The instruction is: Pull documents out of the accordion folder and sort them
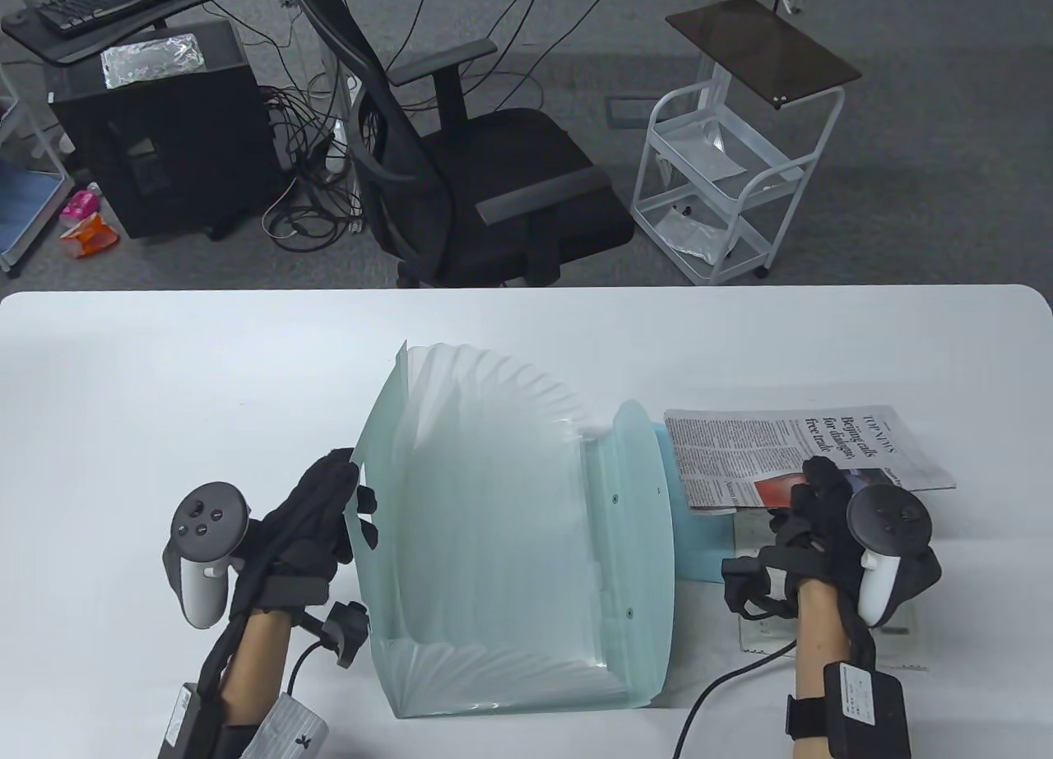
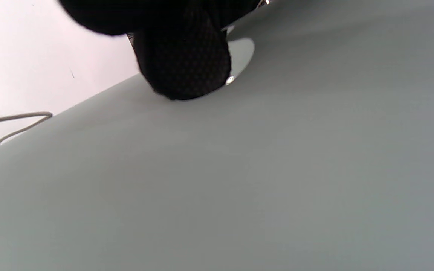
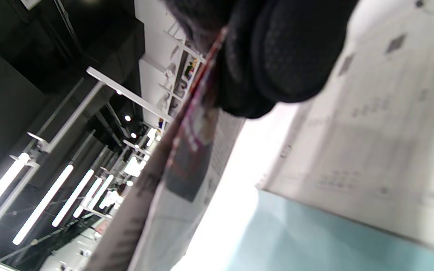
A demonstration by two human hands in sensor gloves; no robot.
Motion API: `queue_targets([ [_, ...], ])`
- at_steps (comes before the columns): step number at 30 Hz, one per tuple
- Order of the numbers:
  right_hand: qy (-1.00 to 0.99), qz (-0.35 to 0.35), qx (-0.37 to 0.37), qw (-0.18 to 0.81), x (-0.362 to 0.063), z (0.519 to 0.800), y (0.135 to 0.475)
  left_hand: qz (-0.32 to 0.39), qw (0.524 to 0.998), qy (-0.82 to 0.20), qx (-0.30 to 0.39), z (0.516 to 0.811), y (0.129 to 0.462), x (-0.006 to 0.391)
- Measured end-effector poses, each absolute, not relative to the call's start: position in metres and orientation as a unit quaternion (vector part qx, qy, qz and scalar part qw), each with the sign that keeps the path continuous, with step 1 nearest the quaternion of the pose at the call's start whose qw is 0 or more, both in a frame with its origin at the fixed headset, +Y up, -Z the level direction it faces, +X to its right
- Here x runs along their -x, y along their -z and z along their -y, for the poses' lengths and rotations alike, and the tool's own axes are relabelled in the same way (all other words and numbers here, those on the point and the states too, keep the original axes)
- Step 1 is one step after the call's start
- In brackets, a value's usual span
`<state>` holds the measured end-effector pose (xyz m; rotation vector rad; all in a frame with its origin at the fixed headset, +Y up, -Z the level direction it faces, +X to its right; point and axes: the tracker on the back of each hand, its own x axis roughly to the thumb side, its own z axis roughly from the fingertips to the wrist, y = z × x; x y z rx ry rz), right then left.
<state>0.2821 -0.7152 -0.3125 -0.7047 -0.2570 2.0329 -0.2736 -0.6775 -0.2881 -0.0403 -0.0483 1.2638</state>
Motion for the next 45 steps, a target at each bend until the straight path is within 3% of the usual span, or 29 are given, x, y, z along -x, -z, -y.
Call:
queue_targets([
  [7, -0.831, 0.070, 0.311, 0.457, -0.274, 0.747, 0.319, 0.023, 0.807, -0.590, 0.019, 0.678, 0.288, 0.274],
  [14, -0.824, 0.032, 0.326, 0.463, -0.273, 0.760, 0.317, 0.023, 0.807, -0.590, 0.019, 0.678, 0.289, 0.274],
  [19, -0.849, -0.088, 0.339, 0.396, -0.274, 0.760, 0.314, 0.023, 0.806, -0.591, 0.020, 0.678, 0.289, 0.274],
  [25, -0.866, -0.153, 0.339, 0.335, -0.276, 0.754, 0.313, 0.023, 0.807, -0.590, 0.019, 0.678, 0.289, 0.274],
  [32, -0.924, -0.084, 0.305, 0.214, -0.255, 0.727, 0.318, 0.022, 0.807, -0.589, 0.020, 0.678, 0.289, 0.274],
  [38, -0.959, 0.030, 0.210, 0.189, -0.221, 0.689, 0.324, 0.021, 0.808, -0.589, 0.020, 0.679, 0.290, 0.273],
  [45, -0.982, 0.120, 0.102, 0.105, -0.192, 0.677, 0.323, 0.022, 0.810, -0.586, 0.024, 0.680, 0.291, 0.270],
])
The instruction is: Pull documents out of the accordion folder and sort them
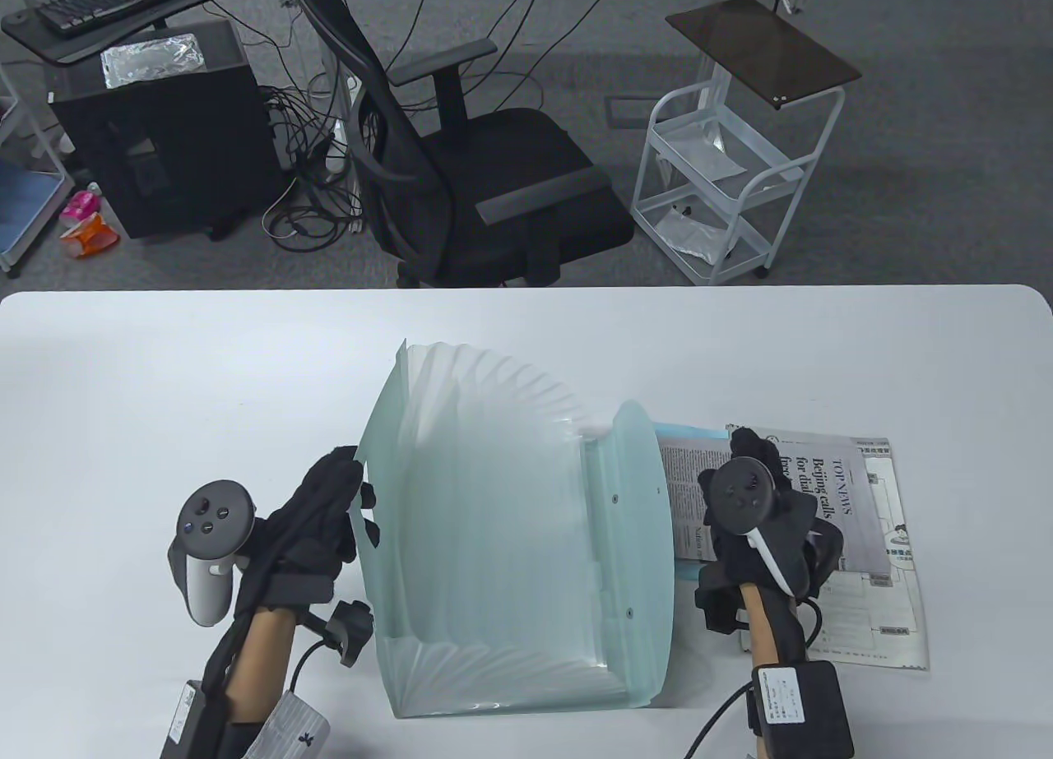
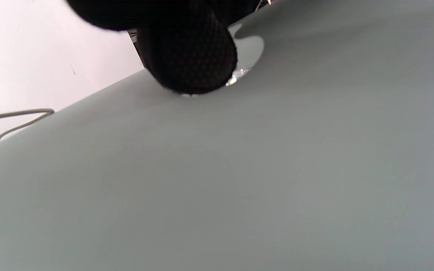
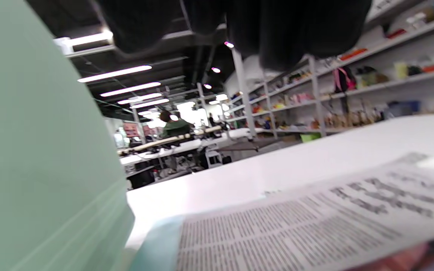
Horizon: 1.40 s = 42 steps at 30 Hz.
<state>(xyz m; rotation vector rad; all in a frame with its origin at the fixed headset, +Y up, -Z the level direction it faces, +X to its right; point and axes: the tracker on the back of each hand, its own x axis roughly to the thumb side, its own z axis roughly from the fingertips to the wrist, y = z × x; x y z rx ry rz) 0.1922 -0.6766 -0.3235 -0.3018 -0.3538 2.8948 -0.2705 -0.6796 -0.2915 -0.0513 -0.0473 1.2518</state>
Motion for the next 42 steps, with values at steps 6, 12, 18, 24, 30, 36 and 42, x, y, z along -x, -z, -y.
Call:
queue_targets([
  [6, -0.987, 0.106, 0.082, 0.088, -0.188, 0.681, 0.325, 0.024, 0.811, -0.583, 0.028, 0.678, 0.293, 0.272],
  [12, -0.981, 0.117, 0.079, 0.132, -0.194, 0.673, 0.322, 0.014, 0.784, -0.618, 0.059, 0.674, 0.295, 0.279],
  [18, -0.977, 0.124, 0.065, 0.160, -0.193, 0.668, 0.320, 0.008, 0.808, -0.585, 0.072, 0.654, 0.301, 0.274],
  [24, -0.974, 0.129, 0.056, 0.177, -0.191, 0.665, 0.319, 0.018, 0.860, -0.504, 0.082, 0.649, 0.308, 0.236],
  [30, -0.975, 0.126, 0.046, 0.177, -0.188, 0.666, 0.319, 0.042, 0.895, -0.429, 0.118, 0.668, 0.323, 0.164],
  [36, -0.975, 0.123, 0.037, 0.182, -0.186, 0.667, 0.319, 0.053, 0.943, -0.288, 0.159, 0.703, 0.337, 0.097],
  [42, -0.974, 0.122, 0.028, 0.187, -0.184, 0.667, 0.319, 0.037, 0.972, -0.136, 0.189, 0.740, 0.345, 0.053],
])
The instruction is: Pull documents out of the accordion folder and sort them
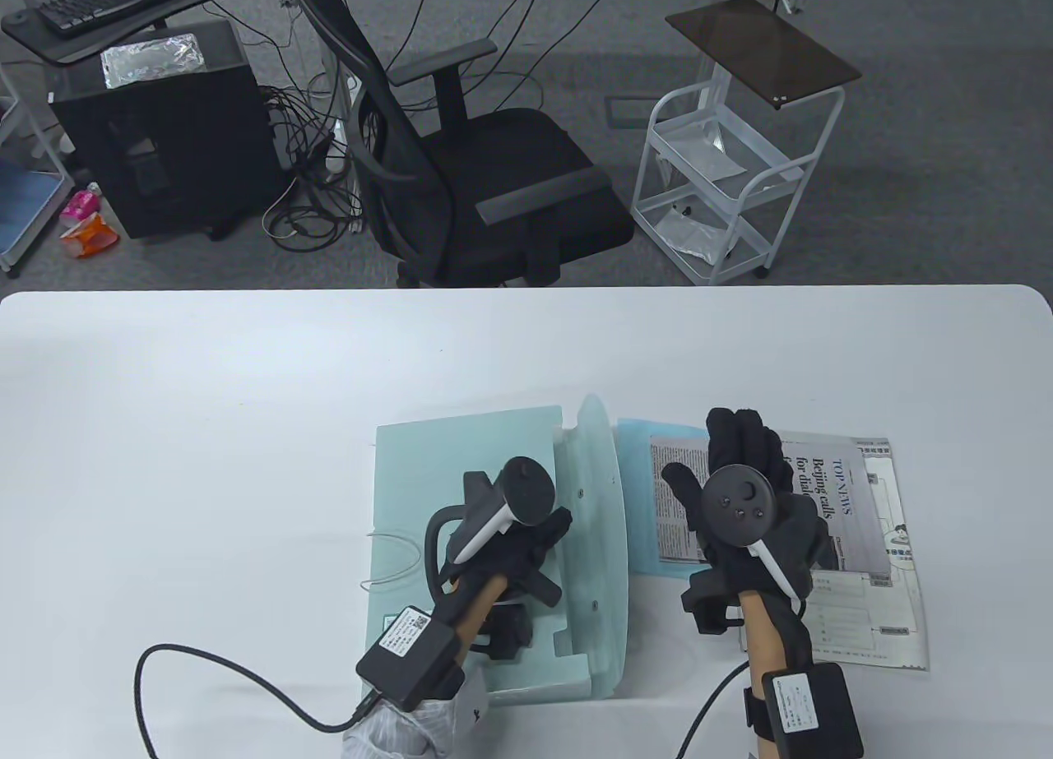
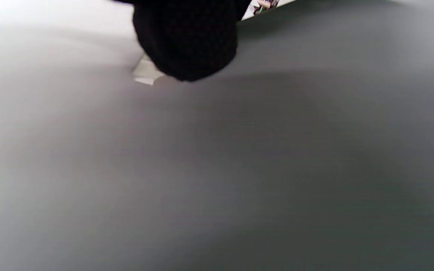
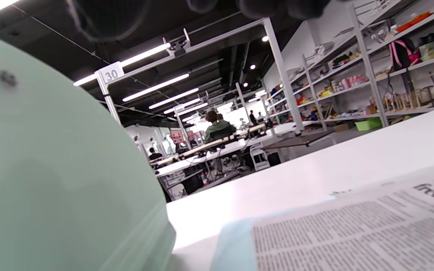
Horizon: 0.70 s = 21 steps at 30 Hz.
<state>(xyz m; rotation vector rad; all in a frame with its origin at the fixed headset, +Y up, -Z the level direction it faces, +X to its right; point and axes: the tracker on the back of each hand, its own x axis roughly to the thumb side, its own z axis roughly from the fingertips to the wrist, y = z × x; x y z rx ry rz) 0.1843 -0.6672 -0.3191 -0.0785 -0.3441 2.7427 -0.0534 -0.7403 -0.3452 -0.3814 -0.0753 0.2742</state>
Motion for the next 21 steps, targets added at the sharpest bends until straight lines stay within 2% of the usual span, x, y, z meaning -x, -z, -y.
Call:
queue_targets([
  [4, -0.975, 0.121, 0.021, 0.185, -0.182, 0.667, 0.319, 0.024, 0.975, -0.082, 0.205, 0.755, 0.348, 0.042],
  [9, -0.975, 0.120, 0.017, 0.185, -0.181, 0.667, 0.319, 0.020, 0.969, -0.086, 0.230, 0.752, 0.350, 0.043],
  [17, -0.977, 0.117, 0.015, 0.177, -0.179, 0.668, 0.318, 0.075, 0.963, -0.207, 0.153, 0.703, 0.334, 0.071],
  [21, -0.978, 0.114, 0.014, 0.172, -0.178, 0.669, 0.317, 0.093, 0.964, -0.223, 0.114, 0.688, 0.325, 0.094],
])
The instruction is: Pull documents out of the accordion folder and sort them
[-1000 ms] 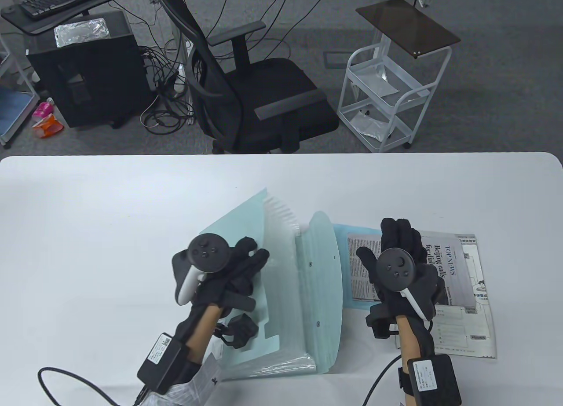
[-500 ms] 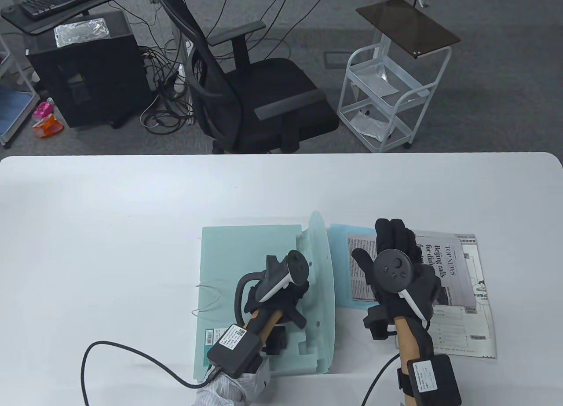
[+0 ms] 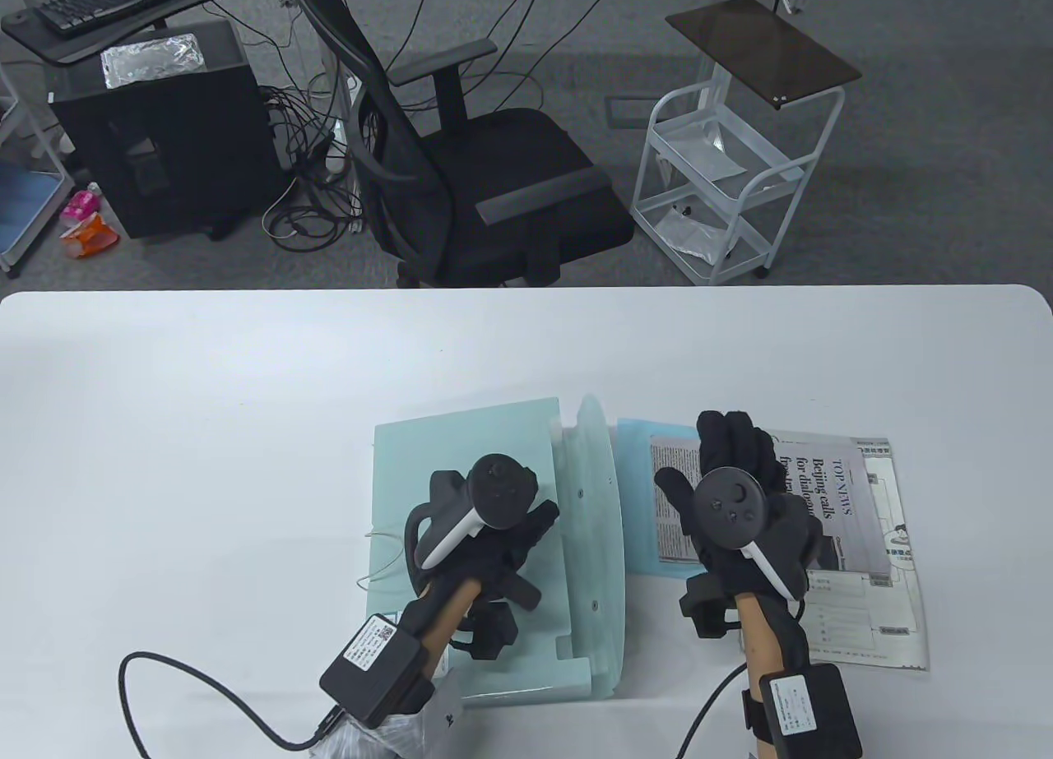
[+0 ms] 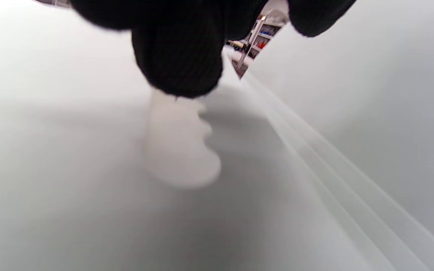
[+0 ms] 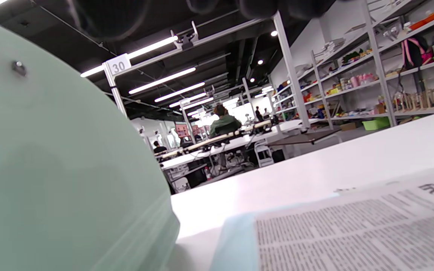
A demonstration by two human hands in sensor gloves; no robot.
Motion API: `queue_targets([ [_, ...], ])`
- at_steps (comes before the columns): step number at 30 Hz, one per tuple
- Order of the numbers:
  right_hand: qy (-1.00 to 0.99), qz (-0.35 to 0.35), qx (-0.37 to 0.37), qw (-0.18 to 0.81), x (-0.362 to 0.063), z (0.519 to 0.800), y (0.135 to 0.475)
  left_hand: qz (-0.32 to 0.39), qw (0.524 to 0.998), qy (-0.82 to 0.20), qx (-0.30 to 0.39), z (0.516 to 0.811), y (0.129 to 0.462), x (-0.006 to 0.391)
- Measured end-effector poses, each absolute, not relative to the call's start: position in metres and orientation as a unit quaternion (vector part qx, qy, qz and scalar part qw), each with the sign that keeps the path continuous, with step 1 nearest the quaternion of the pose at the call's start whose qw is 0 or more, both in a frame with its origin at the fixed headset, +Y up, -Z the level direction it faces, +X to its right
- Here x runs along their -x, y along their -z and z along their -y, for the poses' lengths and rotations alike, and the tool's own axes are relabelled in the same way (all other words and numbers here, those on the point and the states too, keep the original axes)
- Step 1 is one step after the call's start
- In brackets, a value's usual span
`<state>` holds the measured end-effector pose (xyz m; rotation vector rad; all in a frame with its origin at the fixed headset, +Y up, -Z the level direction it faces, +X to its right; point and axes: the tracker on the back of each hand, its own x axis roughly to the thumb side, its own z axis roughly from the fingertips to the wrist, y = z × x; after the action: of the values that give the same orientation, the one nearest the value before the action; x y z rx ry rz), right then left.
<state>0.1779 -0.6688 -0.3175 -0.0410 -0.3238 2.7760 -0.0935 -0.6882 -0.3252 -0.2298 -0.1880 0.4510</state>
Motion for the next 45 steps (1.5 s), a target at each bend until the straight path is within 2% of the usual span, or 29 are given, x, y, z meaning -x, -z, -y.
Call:
queue_targets([
  [3, -0.979, 0.112, 0.014, 0.171, -0.177, 0.669, 0.317, 0.088, 0.970, -0.200, 0.109, 0.690, 0.320, 0.117],
  [9, -0.980, 0.108, 0.010, 0.168, -0.175, 0.669, 0.317, 0.059, 0.981, -0.071, 0.168, 0.710, 0.314, 0.161],
  [15, -0.983, 0.102, 0.007, 0.154, -0.171, 0.672, 0.318, 0.030, 0.973, 0.015, 0.230, 0.731, 0.307, 0.190],
  [21, -0.988, 0.090, -0.003, 0.128, -0.161, 0.677, 0.318, 0.027, 0.966, 0.020, 0.255, 0.751, 0.308, 0.193],
  [27, -0.991, 0.072, -0.031, 0.110, -0.144, 0.682, 0.317, 0.020, 0.965, 0.046, 0.259, 0.758, 0.308, 0.188],
  [32, -0.979, 0.021, -0.108, 0.173, -0.111, 0.684, 0.306, 0.020, 0.966, 0.038, 0.257, 0.759, 0.307, 0.189],
  [36, -0.973, -0.023, -0.191, 0.125, -0.074, 0.699, 0.295, 0.022, 0.966, 0.035, 0.254, 0.760, 0.308, 0.190],
  [39, -0.960, -0.097, -0.257, 0.051, -0.048, 0.724, 0.289, 0.023, 0.967, 0.028, 0.252, 0.761, 0.308, 0.192],
  [42, -0.947, -0.179, -0.263, -0.042, -0.033, 0.751, 0.284, 0.024, 0.967, 0.022, 0.251, 0.761, 0.308, 0.193],
  [45, -0.942, -0.174, -0.273, -0.092, -0.024, 0.767, 0.280, 0.025, 0.967, 0.021, 0.251, 0.761, 0.308, 0.194],
])
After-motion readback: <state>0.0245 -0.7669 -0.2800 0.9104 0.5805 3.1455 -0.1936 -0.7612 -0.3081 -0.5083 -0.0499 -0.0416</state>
